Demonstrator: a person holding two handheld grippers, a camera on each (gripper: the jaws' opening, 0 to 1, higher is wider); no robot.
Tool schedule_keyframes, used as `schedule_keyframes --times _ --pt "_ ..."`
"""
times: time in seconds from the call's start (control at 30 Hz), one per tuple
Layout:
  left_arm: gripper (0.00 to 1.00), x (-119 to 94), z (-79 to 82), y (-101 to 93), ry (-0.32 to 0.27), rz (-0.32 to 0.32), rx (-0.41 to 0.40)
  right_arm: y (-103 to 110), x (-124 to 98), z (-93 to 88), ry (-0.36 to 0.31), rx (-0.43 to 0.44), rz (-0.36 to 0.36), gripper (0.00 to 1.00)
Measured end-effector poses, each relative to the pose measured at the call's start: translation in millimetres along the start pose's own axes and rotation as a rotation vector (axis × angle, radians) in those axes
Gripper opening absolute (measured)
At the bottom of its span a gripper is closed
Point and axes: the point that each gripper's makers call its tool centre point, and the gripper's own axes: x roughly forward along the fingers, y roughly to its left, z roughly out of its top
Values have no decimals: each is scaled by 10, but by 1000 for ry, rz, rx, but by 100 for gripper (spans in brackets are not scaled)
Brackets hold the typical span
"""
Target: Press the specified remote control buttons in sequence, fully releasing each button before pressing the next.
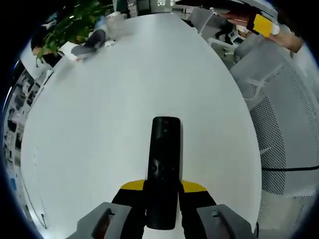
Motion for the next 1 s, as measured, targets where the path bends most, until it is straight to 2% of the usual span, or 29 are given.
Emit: schedule_keyframes --times 0.2,1.0 --pt "24 -2 -4 -10 0 0 -1 -16 -8 58 -29 -12 -15 99" --pt "24 -5 -4 -79 8 -1 8 -2 0 11 -1 -18 -6 97"
